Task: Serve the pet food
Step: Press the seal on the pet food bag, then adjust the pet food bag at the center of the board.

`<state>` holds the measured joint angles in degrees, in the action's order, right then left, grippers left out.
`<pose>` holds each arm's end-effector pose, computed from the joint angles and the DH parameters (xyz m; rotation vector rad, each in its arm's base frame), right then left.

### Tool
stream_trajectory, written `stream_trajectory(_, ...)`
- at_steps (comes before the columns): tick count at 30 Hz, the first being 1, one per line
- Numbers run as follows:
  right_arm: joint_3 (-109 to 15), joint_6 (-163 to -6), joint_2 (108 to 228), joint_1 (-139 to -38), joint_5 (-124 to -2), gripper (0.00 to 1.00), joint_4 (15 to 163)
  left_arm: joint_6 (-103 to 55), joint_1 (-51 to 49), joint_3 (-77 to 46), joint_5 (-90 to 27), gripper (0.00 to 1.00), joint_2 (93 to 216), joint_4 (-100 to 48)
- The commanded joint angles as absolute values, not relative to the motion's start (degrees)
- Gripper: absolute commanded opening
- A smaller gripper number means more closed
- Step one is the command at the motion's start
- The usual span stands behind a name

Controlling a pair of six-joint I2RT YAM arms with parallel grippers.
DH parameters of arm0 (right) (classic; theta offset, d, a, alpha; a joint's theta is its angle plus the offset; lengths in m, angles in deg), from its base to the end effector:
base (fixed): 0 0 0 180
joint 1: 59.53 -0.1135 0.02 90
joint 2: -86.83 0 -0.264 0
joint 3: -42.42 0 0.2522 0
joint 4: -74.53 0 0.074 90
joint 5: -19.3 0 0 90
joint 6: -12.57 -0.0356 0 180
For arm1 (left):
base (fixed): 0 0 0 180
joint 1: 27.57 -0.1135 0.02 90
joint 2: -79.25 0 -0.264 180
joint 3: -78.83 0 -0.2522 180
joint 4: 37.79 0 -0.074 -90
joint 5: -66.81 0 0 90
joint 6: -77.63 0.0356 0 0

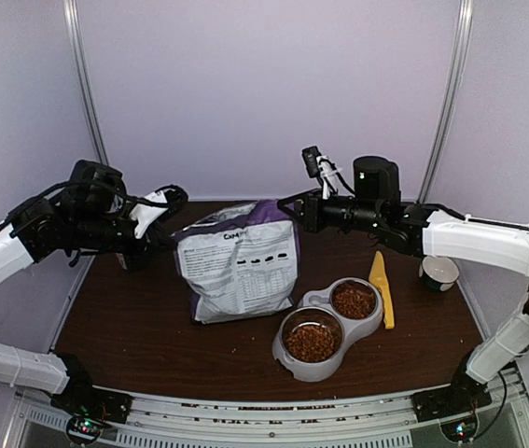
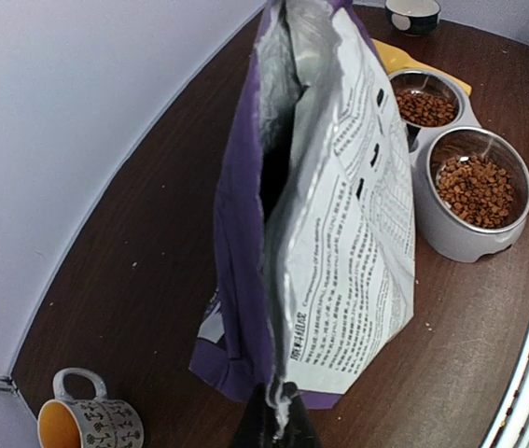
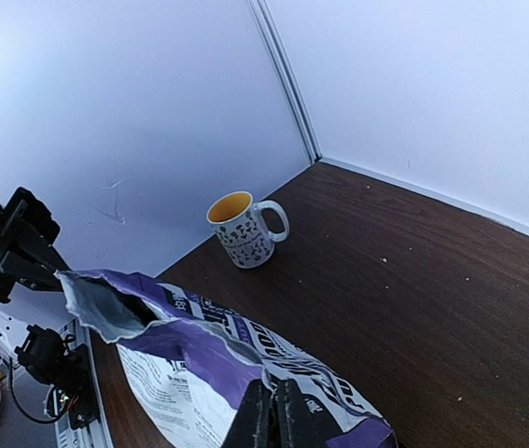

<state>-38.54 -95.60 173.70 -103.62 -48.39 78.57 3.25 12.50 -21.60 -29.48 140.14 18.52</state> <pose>0.2504 0.2614 0.3327 -0.7121 1.7308 1.1133 0.1636 -0.1427 0.3581 1.1026 1.9573 -0.3544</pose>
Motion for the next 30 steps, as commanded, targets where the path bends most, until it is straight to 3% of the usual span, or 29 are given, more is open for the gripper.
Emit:
stream_trajectory(1,-37.68,-95.25,169.94,-102.92,-47.25,0.0,75.24,1.99,14.96,-18.2,-38.16,0.0,141.26,13.8)
stream_trajectory(6,-35.22,-95.27,167.72,-102.86,-44.57,0.0,75.01,1.86,14.88,-20.98,-32.23,0.45,137.15,8.56)
stream_trajectory(9,-34.2,-95.58,167.12,-102.86,-42.16,0.0,74.29,2.48,14.8,-20.97,-29.93,0.62,136.57,7.59)
stream_trajectory(19,-33.02,-96.25,165.39,-102.9,-39.58,0.0,73.13,6.56,14.8,-15.16,-35.19,0.7,144.35,14.9)
stream_trajectory(22,-32.95,-96.22,165.41,-102.86,-39.58,0.0,73.19,8.05,14.56,-14.39,-35.32,0.65,146.17,14.98)
stream_trajectory(28,-33.56,-96.46,165.77,-102.91,-40.39,0.0,73.46,9.19,14.19,-10.9,-36.47,0.17,149.75,17.39)
stream_trajectory(30,-33.79,-96.1,165.68,-102.86,-41.64,0.0,74.16,8.96,14.18,-11.0,-36.36,0.08,149.79,17.37)
